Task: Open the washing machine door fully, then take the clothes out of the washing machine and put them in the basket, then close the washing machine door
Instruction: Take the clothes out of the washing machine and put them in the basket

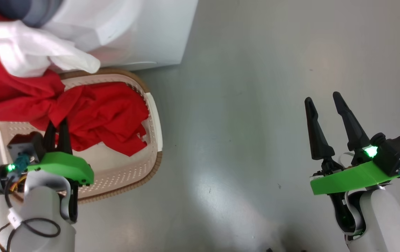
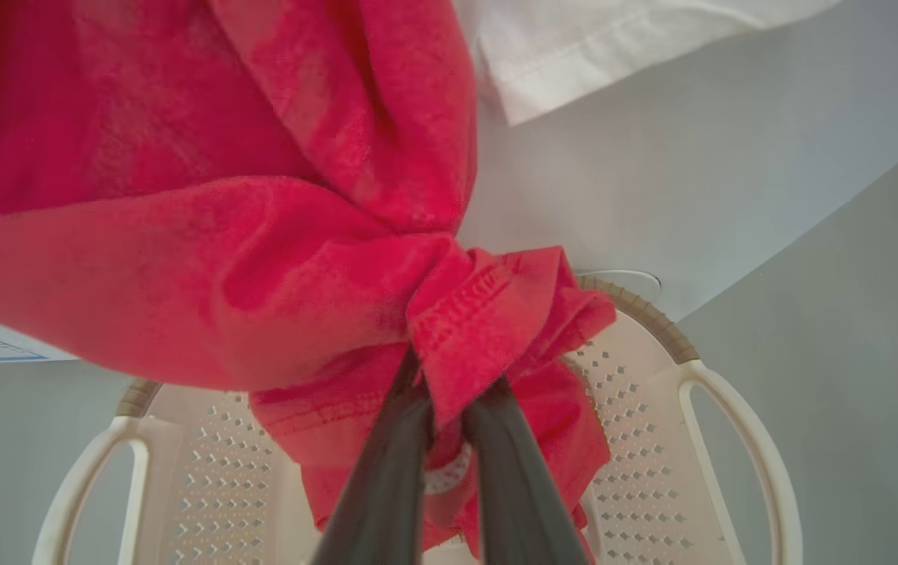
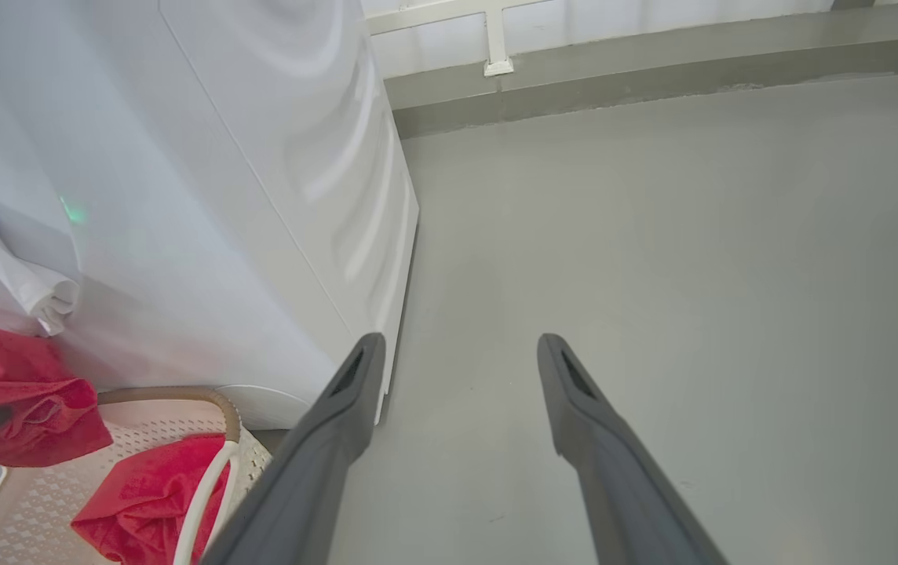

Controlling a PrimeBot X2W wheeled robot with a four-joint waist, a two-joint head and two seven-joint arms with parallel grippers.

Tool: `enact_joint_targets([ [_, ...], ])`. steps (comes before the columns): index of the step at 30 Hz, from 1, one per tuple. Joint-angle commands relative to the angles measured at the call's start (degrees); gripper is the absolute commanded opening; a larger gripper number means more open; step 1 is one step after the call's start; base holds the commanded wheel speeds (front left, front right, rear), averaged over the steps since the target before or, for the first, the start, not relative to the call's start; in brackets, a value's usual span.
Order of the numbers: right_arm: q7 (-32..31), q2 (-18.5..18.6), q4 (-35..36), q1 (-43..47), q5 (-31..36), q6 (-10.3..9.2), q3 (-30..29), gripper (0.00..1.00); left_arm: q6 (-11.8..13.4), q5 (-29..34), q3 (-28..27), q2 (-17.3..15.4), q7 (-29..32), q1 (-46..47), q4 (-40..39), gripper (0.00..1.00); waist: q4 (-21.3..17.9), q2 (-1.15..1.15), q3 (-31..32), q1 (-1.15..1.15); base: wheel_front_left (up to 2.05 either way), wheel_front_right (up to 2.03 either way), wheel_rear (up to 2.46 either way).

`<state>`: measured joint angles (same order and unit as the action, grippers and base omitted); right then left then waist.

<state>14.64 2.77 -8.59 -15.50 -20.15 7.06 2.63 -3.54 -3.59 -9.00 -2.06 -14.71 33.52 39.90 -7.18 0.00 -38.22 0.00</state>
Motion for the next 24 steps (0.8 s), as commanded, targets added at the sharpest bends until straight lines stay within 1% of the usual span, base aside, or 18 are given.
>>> enact_joint_targets([
  [1,0.4,0.1,1.3,0.4,-0.3,0.43,1.4,1.00,0.3,0.6,-1.6,-1.7,-0.3,0.0,0.2,0.10,-1.0,0.00,-1.2,0.00,0.00,0.00,0.00],
  [3,0.4,0.1,1.4,0.3,-0.4,0.43,1.4,1.00,0.7,1.1,-1.6,-1.9,-0.3,0.8,2.2,0.14,-1.2,0.00,-1.7,0.00,0.00,0.00,0.00],
  [4,0.4,0.1,1.4,0.3,-0.4,0.43,1.5,1.00,0.9,1.1,-1.8,-2.0,-0.3,1.3,3.1,0.17,-1.3,0.00,-1.8,0.00,0.00,0.00,0.00],
  [6,0.4,0.1,1.3,0.2,-0.4,0.43,1.5,1.00,1.1,1.1,-2.1,-2.2,-0.3,2.1,4.4,0.27,-1.4,0.00,-2.0,0.00,0.00,0.00,0.00],
  [10,0.4,0.1,1.2,-0.1,-0.4,0.43,1.6,1.00,1.3,1.1,-2.6,-2.1,-0.3,3.2,4.9,0.40,-1.5,0.00,-2.1,0.00,0.00,0.00,0.00],
  [12,0.4,0.1,1.2,-0.1,-0.3,0.43,1.6,1.00,1.4,1.1,-2.7,-2.1,-0.3,3.2,4.9,0.49,-1.4,0.00,-1.9,0.00,0.00,0.00,0.00],
  [13,0.4,0.1,1.2,-0.1,-0.2,0.43,1.6,1.00,1.4,1.1,-2.7,-2.0,-0.3,3.1,4.9,0.58,-1.3,0.00,-1.8,0.00,0.00,0.00,0.00],
  [14,0.4,0.1,1.2,-0.1,-0.2,0.43,1.5,1.00,1.3,1.1,-2.7,-1.9,-0.3,3.0,4.9,0.80,-1.2,0.00,-1.7,0.00,0.00,0.00,0.00],
  [16,0.4,0.1,1.2,0.0,0.0,0.43,1.4,1.00,1.3,1.1,-2.8,-1.8,-0.3,2.7,4.8,1.00,-1.0,0.00,-1.5,0.00,0.00,0.00,0.00],
  [24,0.4,0.1,0.9,0.4,0.7,0.43,1.0,1.00,0.5,-0.4,-3.5,-1.2,-0.3,0.6,2.4,1.00,0.3,0.00,0.3,0.00,0.00,0.00,0.00],
])
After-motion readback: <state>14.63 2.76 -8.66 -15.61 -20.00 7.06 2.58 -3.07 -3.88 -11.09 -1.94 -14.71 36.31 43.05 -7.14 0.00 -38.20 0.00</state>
